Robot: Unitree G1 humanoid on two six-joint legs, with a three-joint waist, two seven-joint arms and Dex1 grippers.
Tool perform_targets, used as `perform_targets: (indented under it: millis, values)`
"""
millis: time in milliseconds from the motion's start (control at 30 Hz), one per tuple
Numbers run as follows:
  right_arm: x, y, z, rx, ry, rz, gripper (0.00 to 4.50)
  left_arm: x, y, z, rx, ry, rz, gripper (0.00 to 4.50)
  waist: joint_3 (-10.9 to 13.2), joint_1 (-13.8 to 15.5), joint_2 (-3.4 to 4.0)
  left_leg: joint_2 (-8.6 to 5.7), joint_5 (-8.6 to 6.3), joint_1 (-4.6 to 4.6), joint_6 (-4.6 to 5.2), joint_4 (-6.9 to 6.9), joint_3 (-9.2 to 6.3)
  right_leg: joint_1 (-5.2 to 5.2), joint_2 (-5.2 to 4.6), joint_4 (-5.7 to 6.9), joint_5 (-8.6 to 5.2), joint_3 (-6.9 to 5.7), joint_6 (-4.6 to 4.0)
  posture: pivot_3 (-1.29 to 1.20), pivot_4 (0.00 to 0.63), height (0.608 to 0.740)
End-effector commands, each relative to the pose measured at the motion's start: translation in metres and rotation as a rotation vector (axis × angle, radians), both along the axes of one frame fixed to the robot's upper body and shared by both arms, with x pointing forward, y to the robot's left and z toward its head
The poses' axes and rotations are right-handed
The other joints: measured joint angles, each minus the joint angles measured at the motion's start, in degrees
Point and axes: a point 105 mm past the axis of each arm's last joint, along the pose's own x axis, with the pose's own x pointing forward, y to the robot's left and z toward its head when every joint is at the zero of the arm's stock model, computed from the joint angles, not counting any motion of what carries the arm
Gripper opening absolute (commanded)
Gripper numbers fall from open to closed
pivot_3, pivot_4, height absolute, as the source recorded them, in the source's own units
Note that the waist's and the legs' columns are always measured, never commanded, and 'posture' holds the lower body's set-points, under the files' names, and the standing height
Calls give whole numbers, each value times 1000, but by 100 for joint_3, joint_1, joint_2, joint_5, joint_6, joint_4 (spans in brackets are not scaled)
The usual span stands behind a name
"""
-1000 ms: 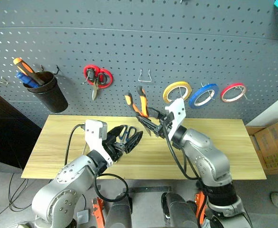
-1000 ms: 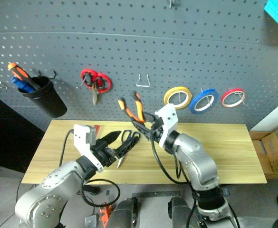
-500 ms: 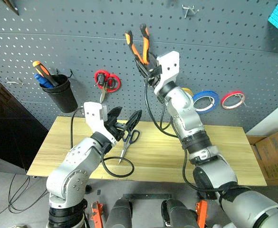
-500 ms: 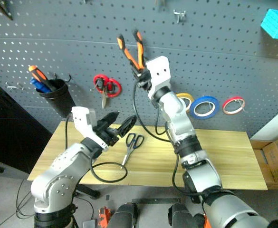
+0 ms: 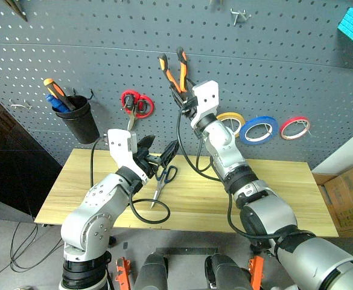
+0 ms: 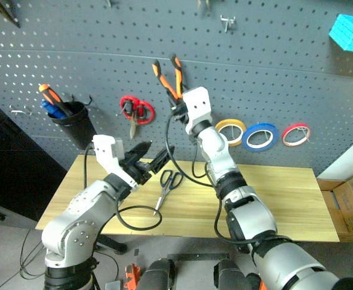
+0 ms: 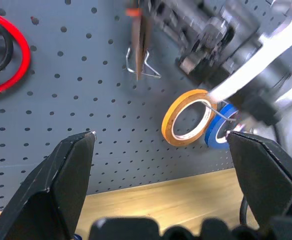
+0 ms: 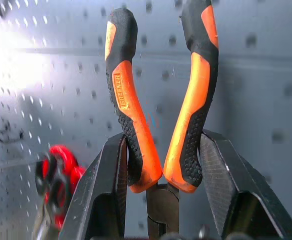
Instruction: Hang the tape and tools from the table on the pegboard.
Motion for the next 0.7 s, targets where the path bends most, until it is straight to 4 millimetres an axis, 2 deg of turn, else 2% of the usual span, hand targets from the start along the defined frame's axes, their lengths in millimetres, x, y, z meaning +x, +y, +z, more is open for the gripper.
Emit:
perform_targets:
  millis: [33, 167, 367, 567, 700]
  values:
    - [0, -11, 35, 52, -115, -36, 1695, -6, 0, 10, 1, -46, -6, 4500, 0, 5, 0, 0, 0, 0, 0, 1, -1, 0, 0, 1, 0, 0, 0, 257, 59, 740]
    - [4, -18, 49, 71, -148, -71, 1695, -5, -1, 11, 2, -47, -10, 4500, 0, 17, 1, 0, 2, 2, 1, 3, -2, 1, 0, 5, 0, -1, -1, 257, 60, 740]
    - [6, -17, 59, 89, -154, -76, 1695, -5, -2, 10, 5, -45, -19, 4500, -1, 17, 1, 0, 3, 36, 2, 2, -1, 36, 1, 5, 0, 0, -1, 253, 58, 740]
    - [7, -14, 47, 95, -118, -80, 1695, -5, 0, 11, 10, -48, -17, 4500, -5, 23, 2, 0, 4, 39, 2, 2, -2, 40, 1, 7, 0, -1, -2, 274, 54, 740]
    - [10, -16, 20, 93, -53, -107, 1695, -6, 1, 10, 12, -46, -12, 4500, -10, 54, 2, 0, 4, 40, 2, 0, -3, 39, 1, 9, 0, -1, -2, 295, 55, 740]
